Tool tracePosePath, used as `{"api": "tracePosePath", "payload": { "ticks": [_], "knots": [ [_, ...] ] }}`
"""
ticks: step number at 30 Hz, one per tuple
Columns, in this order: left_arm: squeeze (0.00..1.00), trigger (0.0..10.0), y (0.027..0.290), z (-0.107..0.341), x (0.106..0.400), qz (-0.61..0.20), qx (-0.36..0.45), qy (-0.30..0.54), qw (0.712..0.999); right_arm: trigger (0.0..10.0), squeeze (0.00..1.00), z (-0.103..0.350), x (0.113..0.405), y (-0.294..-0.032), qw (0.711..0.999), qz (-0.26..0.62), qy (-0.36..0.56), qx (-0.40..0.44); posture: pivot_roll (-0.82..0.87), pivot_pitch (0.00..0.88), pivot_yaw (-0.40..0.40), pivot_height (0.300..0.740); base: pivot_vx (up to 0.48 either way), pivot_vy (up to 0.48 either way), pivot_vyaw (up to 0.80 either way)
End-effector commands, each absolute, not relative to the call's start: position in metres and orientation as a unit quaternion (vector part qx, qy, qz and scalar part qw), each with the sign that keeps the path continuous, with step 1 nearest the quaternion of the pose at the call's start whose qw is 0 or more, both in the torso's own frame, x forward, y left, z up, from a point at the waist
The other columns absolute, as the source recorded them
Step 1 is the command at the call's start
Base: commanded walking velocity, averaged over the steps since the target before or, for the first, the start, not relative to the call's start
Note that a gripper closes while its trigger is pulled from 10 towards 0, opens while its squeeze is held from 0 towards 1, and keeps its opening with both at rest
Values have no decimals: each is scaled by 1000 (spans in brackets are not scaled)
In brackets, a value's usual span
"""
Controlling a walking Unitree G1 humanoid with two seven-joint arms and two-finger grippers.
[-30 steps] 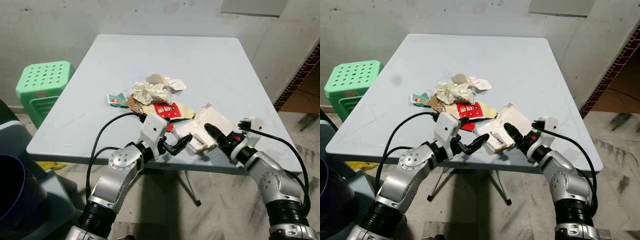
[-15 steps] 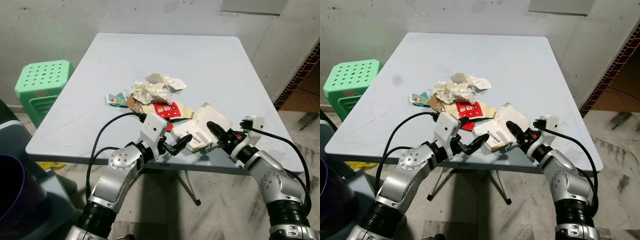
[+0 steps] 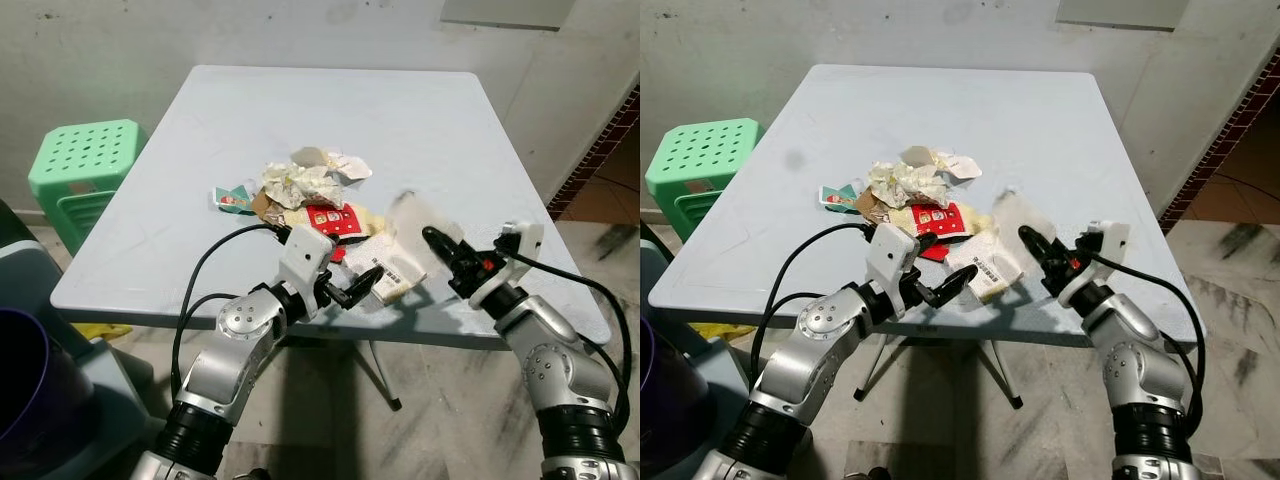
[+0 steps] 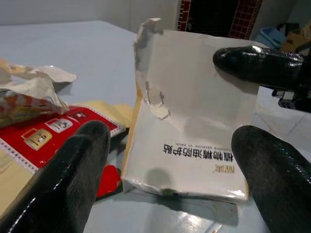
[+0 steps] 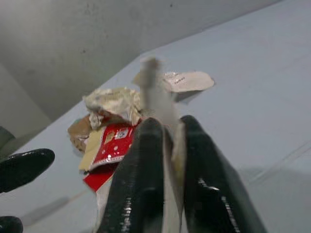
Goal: Picking trash to rubbish bin
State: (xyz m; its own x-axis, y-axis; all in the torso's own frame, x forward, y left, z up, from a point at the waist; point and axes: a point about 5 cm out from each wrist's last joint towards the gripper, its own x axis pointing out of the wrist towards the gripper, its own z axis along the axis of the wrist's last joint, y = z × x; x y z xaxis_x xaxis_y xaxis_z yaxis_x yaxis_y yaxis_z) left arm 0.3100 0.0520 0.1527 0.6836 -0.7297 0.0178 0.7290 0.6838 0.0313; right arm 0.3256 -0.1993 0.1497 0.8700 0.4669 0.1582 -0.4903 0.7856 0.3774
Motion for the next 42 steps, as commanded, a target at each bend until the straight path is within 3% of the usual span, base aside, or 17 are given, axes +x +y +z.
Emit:
{"api": "tracePosePath", "payload": {
  "ticks": [1, 20, 22, 23, 42],
  "knots": [
    [0, 10000, 52, 158, 313, -397, 10, -22, 918, 0, 0, 156, 324, -204, 942, 253, -52, 216, -148, 148, -17, 740, 0, 0, 0],
    [0, 10000, 99, 201, 351, -345, 6, -73, 936, 0, 0, 189, 332, -208, 939, 254, -103, 207, -135, 109, -28, 740, 0, 0, 0],
    [0, 10000, 101, 205, 353, -346, 9, -80, 935, 8549, 0, 194, 336, -206, 939, 256, -106, 202, -131, 102, -32, 740, 0, 0, 0],
    [0, 10000, 102, 207, 354, -347, 9, -82, 934, 10000, 0, 196, 338, -205, 940, 256, -106, 200, -129, 96, -34, 740, 0, 0, 0],
    [0, 10000, 110, 241, 355, -425, 22, -125, 896, 10000, 0, 241, 336, -180, 901, 382, -143, 149, -96, 45, -52, 740, 0, 0, 0]
  ]
}}
